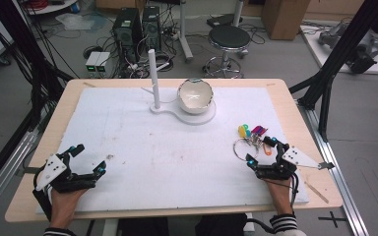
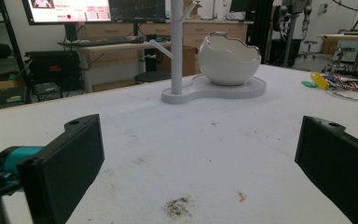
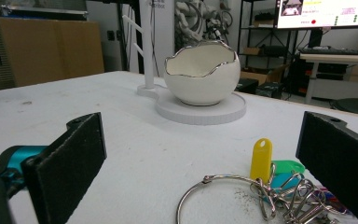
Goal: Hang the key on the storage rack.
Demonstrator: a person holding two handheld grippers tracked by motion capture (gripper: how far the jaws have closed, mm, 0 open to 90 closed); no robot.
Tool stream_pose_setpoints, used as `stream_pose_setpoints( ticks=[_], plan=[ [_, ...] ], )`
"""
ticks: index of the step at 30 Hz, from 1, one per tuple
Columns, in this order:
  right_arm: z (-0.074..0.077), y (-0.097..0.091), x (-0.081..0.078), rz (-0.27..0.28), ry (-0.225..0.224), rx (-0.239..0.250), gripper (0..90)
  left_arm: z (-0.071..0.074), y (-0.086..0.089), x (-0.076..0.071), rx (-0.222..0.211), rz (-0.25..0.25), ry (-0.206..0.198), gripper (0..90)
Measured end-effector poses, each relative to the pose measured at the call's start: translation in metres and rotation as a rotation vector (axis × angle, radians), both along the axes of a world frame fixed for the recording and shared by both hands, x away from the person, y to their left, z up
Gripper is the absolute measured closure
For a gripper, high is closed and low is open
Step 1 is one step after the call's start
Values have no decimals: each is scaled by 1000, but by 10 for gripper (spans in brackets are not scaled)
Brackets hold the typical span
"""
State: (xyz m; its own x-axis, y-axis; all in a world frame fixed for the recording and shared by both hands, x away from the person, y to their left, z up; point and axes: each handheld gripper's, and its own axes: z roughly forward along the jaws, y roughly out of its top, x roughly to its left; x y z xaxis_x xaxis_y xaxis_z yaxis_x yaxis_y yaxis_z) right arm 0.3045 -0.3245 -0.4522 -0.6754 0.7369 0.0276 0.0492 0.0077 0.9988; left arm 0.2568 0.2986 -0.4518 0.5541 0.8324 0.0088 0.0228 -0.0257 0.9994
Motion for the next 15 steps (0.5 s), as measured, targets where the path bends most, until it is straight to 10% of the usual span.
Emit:
stream_pose_setpoints(
  ticks=[15],
  plan=[
    [0, 0, 0, -1, -6, 0, 11, 0, 0, 0, 0, -3, -2, 17]
  ],
)
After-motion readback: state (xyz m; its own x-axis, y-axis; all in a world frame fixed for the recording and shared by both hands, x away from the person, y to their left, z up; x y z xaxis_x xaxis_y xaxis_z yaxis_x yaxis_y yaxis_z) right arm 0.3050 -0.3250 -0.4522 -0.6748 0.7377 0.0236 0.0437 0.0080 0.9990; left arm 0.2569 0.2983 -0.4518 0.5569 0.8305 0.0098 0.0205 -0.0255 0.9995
